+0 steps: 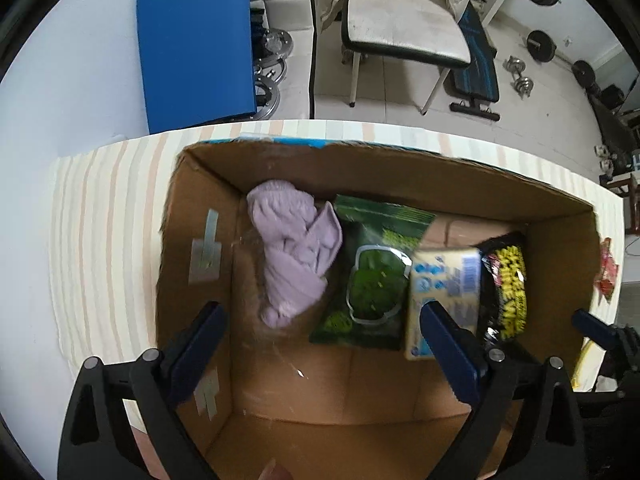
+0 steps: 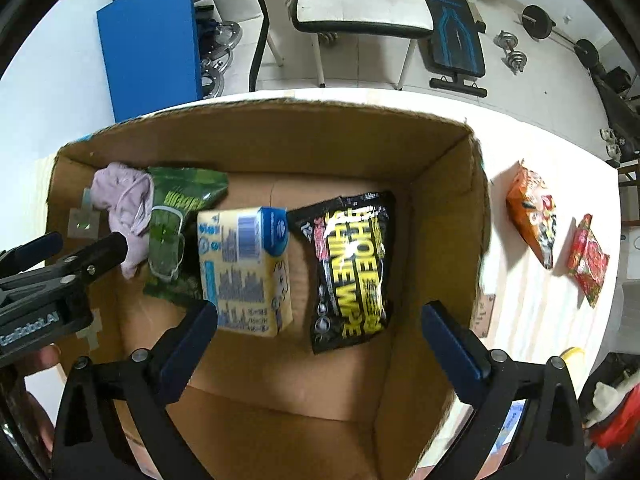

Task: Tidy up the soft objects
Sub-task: 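Lower both held items into the box and open both tools, then grasp the orange snack bag with the left tool while the right tool grasps the red snack bag, then place both snack bags into the box and open both tools, then grasp the blue tissue pack with the left tool while the right tool grasps the yellow sponge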

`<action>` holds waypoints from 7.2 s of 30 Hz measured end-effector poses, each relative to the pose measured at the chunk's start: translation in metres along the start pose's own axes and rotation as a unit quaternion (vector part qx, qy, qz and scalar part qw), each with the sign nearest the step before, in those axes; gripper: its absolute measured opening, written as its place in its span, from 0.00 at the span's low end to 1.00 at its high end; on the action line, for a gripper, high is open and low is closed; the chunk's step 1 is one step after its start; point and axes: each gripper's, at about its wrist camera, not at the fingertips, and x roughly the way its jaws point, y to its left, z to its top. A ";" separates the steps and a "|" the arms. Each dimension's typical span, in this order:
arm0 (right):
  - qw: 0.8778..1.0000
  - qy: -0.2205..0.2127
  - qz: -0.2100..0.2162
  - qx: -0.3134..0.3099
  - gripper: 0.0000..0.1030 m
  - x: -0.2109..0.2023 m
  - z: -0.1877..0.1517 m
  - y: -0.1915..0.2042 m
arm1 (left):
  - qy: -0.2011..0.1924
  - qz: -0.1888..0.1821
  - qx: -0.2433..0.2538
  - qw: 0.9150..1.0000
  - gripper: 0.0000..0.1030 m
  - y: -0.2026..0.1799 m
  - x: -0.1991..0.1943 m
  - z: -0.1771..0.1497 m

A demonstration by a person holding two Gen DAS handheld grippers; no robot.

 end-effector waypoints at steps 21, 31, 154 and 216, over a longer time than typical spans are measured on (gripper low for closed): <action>0.996 -0.073 0.018 0.044 1.00 -0.112 -0.077 -0.169 | -0.071 -0.111 0.059 0.990 0.96 -0.189 -0.094 -0.037; 0.997 0.012 -0.066 -0.044 1.00 -0.069 -0.023 -0.306 | 0.038 -0.146 0.021 0.988 0.96 -0.303 -0.009 -0.002; 0.995 -0.024 0.098 -0.004 1.00 -0.060 -0.072 -0.001 | -0.106 0.035 0.016 0.994 0.89 0.000 -0.110 -0.122; 0.987 0.090 -0.039 0.129 1.00 0.084 -0.146 -0.423 | 0.115 -0.039 0.082 0.989 0.47 -0.385 0.103 -0.212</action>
